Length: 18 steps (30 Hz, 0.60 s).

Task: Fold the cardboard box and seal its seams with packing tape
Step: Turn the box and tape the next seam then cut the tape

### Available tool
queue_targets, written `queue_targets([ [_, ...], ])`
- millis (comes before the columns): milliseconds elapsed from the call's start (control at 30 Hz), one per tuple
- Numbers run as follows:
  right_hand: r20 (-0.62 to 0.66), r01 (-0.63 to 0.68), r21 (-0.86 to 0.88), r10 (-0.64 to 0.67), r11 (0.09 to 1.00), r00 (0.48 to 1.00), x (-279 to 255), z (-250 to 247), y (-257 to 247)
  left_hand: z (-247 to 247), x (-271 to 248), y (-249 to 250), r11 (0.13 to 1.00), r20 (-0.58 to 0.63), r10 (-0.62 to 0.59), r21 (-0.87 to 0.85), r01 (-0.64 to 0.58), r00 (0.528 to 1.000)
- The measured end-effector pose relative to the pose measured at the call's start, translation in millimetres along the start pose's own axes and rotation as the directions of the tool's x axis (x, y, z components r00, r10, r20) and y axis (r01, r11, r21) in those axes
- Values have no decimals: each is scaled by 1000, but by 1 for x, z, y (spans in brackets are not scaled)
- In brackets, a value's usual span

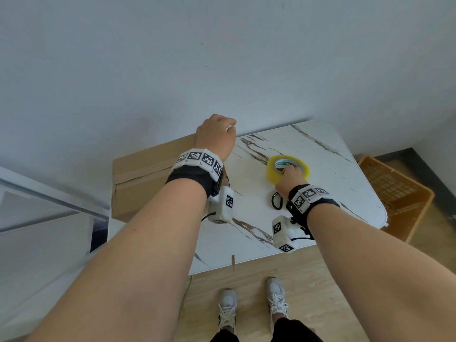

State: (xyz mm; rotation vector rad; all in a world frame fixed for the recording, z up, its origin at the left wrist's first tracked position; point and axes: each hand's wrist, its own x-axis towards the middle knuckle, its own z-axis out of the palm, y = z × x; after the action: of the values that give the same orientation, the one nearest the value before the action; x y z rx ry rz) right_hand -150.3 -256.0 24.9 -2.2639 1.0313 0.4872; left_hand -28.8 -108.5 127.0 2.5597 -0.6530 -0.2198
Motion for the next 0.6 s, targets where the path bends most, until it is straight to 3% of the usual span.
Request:
queue_targets([
  [233,72,-22,-53,26,998,997,-4,7,0,-2,-6,1,993,-81,12,-115,-21,997],
  [433,82,83,-57,-79,995,994,-15,-9,-6,-14,-9,2,995,-139,50,-75,-60,989],
  [533,-34,108,179,-103,978,994,-18,-21,-25,-23,-11,-3,998,-112,-13,-63,6,994],
  [600,-17,120,457,-126,882,992,-24,-26,-44,-29,-15,-10,997,-89,-67,-41,64,994],
])
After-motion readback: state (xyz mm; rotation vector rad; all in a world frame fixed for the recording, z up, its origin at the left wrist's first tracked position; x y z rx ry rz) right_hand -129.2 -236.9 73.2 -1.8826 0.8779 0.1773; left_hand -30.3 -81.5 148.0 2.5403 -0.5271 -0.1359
